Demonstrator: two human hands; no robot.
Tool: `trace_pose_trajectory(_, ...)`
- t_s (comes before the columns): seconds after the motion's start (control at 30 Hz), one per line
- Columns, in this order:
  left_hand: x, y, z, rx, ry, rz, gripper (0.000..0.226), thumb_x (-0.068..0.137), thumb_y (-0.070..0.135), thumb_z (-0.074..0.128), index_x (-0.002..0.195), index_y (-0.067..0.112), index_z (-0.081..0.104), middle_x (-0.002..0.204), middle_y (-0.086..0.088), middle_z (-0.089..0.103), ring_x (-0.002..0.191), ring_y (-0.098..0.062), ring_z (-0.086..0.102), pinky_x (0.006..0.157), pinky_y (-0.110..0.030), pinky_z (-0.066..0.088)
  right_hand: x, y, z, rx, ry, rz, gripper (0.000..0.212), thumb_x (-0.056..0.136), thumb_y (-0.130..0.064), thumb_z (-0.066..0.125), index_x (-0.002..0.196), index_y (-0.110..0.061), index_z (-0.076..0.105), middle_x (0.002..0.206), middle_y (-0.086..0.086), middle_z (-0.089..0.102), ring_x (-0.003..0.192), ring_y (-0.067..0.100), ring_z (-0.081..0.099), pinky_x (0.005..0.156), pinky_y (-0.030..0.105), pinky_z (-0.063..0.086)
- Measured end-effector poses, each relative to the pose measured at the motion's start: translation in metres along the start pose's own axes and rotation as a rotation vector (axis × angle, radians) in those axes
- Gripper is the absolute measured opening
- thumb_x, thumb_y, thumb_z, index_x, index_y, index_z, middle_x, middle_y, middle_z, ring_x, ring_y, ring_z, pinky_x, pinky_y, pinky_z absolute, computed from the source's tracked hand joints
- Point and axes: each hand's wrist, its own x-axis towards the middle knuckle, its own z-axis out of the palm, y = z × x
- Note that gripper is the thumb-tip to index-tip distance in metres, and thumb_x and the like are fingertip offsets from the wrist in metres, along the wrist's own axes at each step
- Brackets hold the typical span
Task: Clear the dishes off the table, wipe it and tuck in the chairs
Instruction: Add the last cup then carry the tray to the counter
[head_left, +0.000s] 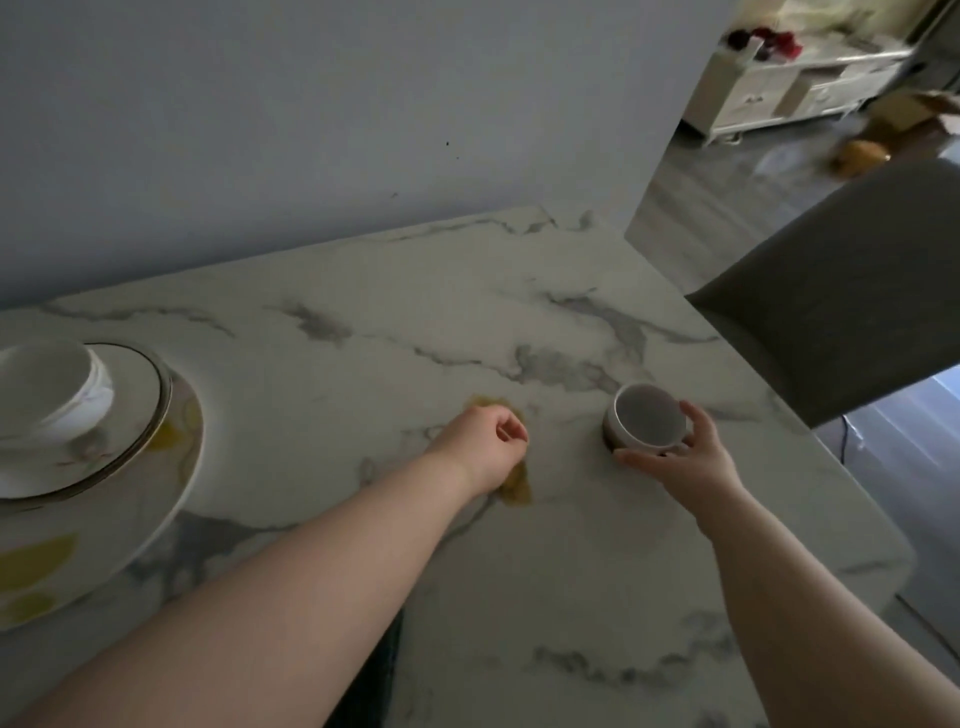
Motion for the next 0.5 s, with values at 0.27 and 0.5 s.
trace_pose_trajectory(0.27,-0.02,-0.016,-0.02,-0.005,0.007,-0.058,0.008,0.087,0.02,0.059,0.085,0.026,0.064,0.083,0.004,0.063,0.078,-0.017,0.061,0.076,-0.027,0.051,0.003,0.0,0.018,-0.107,0.214,-0.1,0.091,0.053,-0.043,0.089,0.13,-0.032,0.042,0.124,0.002,0.058,0.111,0.028,0.057,0.091,0.042,0.049)
trace_pose_trajectory(0.5,-0.059,-0.043,-0.081,-0.144,0.175,0.015,0.074,0.082,0.016,0.071,0.144,0.032,0.032,0.127,0.001,0.049,0.1,-0.016,0.057,0.087,-0.026,0.047,-0.058,-0.067,0.088,-0.009,0.04,-0.408,0.088,0.049,-0.042,0.091,0.124,-0.031,0.047,0.115,-0.003,0.058,0.104,0.023,0.059,0.085,0.038,0.05)
